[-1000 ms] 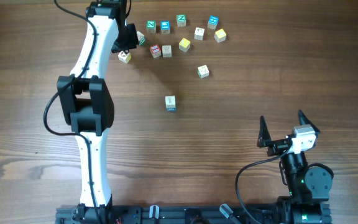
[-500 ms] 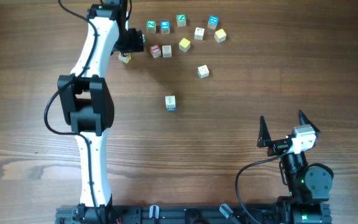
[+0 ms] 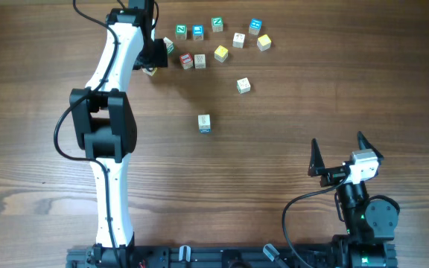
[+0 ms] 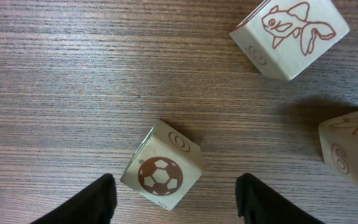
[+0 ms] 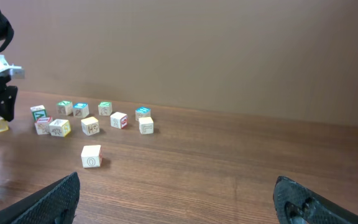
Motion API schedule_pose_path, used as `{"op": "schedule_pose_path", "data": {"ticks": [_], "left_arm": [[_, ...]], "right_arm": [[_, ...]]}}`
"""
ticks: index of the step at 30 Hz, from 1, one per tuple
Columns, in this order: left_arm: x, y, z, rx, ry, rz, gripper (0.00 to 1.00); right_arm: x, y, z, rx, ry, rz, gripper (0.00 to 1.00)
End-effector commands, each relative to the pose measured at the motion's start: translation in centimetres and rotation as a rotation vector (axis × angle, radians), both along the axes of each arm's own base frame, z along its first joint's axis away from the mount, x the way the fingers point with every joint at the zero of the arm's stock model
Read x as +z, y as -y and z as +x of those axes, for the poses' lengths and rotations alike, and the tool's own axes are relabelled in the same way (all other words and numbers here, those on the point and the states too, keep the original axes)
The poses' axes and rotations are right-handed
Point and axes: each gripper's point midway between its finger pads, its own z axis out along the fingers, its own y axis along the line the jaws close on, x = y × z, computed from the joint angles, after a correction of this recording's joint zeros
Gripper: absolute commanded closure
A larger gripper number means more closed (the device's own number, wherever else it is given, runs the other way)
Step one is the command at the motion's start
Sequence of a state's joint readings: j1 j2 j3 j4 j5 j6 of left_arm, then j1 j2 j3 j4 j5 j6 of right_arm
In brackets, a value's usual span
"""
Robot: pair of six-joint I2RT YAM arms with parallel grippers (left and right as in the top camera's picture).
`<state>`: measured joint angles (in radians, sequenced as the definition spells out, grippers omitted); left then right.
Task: Form a tower
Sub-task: 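Lower the left gripper over the white block with soccer ball picture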
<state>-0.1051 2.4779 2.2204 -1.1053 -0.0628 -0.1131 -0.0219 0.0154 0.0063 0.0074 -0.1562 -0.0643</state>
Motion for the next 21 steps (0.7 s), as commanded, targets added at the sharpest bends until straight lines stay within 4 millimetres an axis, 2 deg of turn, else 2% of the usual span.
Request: {"op": "schedule_pose_path", "data": {"ticks": [1, 10, 12, 14, 15, 21], "left_arm": [[-1.0, -0.4, 0.1, 0.002, -0.005, 0.012, 0.32], [-1.1, -0.4, 0.8, 0.002, 0.02, 0.009, 0.33], [-1.2, -0.4, 0.8, 0.002, 0.018, 0.009, 0.43], [-1.2, -0.4, 0.5, 0.002, 0.007, 0.01, 0.61], [-1.3, -0.4, 0.3, 0.002, -0.001, 0.011, 0.66], [-1.4, -0.5, -0.7, 0.002, -0.042, 0.014, 0.67]], "right_arm": [[0.3, -0.1, -0.1, 0.008, 0.01, 0.014, 0.0], [0.3, -0.1, -0.1, 0.008, 0.01, 0.014, 0.0], [0.3, -0.1, -0.1, 0.008, 0.01, 0.014, 0.0], [0.3, -0.1, -0.1, 0.008, 0.01, 0.014, 0.0], [0.3, -0.1, -0.1, 0.008, 0.01, 0.014, 0.0], [0.3, -0.1, -0.1, 0.008, 0.01, 0.014, 0.0]]}}
